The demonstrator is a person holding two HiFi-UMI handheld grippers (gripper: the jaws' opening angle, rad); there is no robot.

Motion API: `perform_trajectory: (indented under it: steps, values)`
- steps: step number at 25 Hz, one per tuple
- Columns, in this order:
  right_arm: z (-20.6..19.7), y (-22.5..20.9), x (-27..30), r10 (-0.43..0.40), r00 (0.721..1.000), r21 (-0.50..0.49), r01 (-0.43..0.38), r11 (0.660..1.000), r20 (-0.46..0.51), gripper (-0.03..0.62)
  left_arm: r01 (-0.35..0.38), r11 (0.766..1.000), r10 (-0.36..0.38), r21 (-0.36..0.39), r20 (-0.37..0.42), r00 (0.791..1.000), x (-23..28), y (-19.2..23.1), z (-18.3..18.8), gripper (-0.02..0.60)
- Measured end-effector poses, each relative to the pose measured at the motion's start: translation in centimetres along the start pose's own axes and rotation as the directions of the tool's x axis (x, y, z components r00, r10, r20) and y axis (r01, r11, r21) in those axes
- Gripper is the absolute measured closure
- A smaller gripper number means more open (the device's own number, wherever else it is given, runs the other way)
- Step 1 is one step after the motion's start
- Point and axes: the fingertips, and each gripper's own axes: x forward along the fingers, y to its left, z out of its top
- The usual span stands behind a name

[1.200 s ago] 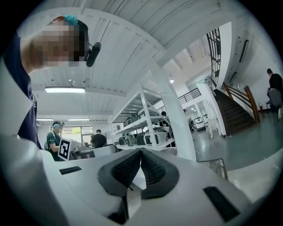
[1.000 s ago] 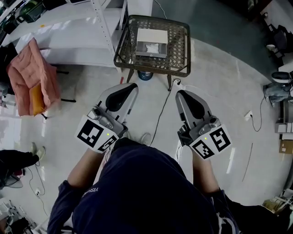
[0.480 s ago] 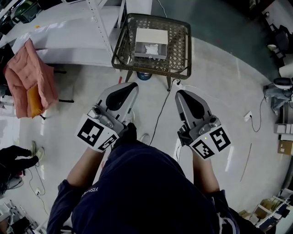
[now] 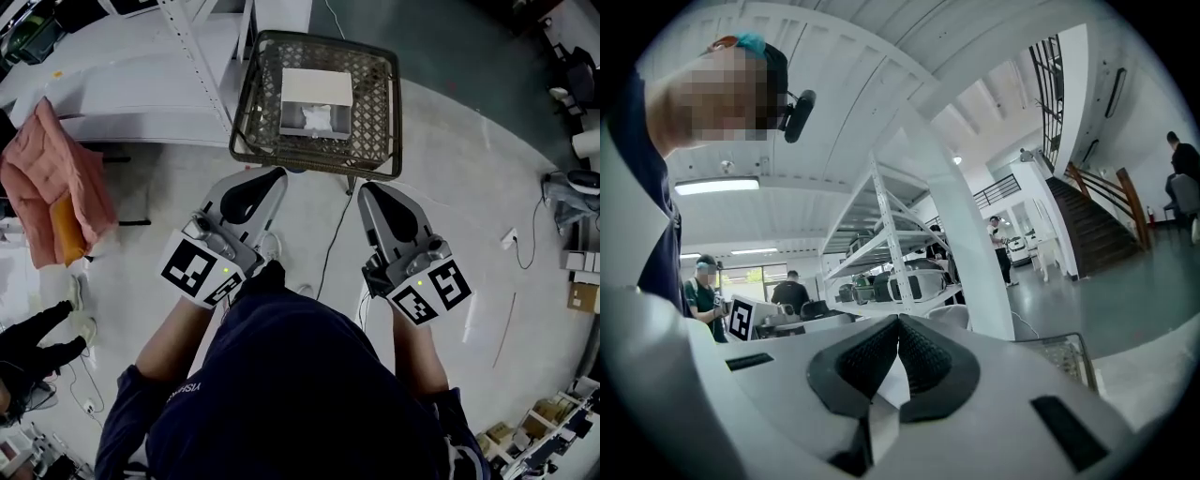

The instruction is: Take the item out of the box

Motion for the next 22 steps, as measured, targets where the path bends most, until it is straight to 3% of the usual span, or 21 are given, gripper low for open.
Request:
perform_trajectory:
  steps: [10,22]
  values:
    - [0.5,-3.8,8.1,-0.068,0.998,0.012,0.068,0.998,-0.008,0.569,0.060,0.998,-0.060,0.002,-0.033,0.998,4.1,8.5,-0.3,0.575]
    - [0.5,-7.6,11.6,-0.124,0.992,0.025,0.125,0.992,-0.032,0.569,0.093,0.995,-0.095,-0.024,-0.074,0.993,7.6,12.7,-2.1,0.575]
